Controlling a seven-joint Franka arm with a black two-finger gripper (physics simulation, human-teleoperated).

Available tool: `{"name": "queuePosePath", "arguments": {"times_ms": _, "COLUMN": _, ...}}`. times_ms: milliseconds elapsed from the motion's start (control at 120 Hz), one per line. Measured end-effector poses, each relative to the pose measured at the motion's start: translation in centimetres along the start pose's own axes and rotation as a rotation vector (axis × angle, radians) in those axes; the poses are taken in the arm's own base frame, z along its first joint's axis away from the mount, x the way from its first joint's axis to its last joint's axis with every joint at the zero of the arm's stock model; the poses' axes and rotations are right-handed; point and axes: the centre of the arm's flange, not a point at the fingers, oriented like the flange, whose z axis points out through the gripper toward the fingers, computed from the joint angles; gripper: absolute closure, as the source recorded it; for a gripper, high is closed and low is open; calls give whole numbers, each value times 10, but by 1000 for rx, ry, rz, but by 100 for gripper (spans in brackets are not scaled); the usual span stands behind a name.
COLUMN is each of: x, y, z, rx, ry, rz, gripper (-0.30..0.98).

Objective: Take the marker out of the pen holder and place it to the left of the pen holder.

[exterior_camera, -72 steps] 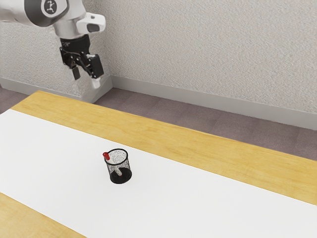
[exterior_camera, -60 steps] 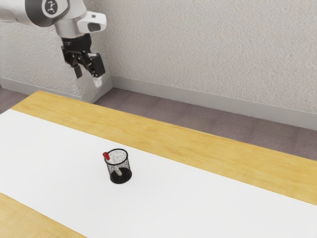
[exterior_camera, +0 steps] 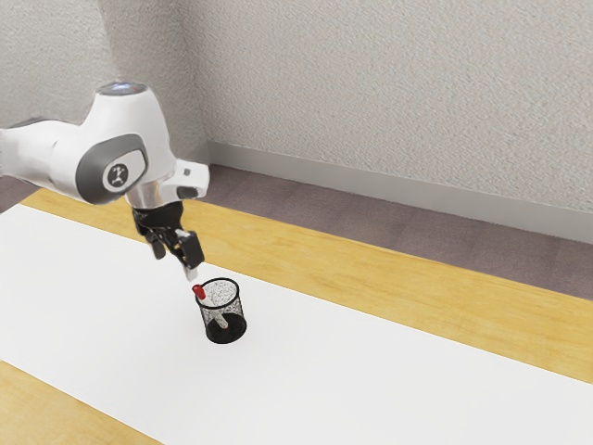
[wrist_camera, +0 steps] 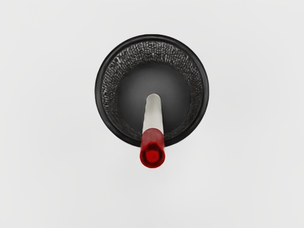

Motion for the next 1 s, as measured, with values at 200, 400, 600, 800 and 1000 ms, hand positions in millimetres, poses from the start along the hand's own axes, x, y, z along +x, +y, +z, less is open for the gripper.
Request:
{"name": "queuePosePath", "arguments": {"times_ms": 200, "x": 13, "y": -1, "z": 47, "rx": 2, "ry": 22, "rz": 15, "gripper": 0}}
{"name": "queuePosePath", "arguments": {"times_ms": 400, "x": 11, "y": -8, "z": 80, "rx": -40, "ry": 14, "rz": -7, "gripper": 0}}
{"name": "queuePosePath", "arguments": {"times_ms": 600, "x": 12, "y": -23, "z": 84, "rx": -54, "ry": 53, "rz": -26, "gripper": 11}}
{"name": "queuePosePath", "arguments": {"times_ms": 800, "x": 11, "y": -35, "z": 80, "rx": -50, "ry": 78, "rz": -29, "gripper": 47}}
{"name": "queuePosePath", "arguments": {"times_ms": 1000, "x": 13, "y": -32, "z": 76, "rx": -46, "ry": 89, "rz": -4, "gripper": 68}}
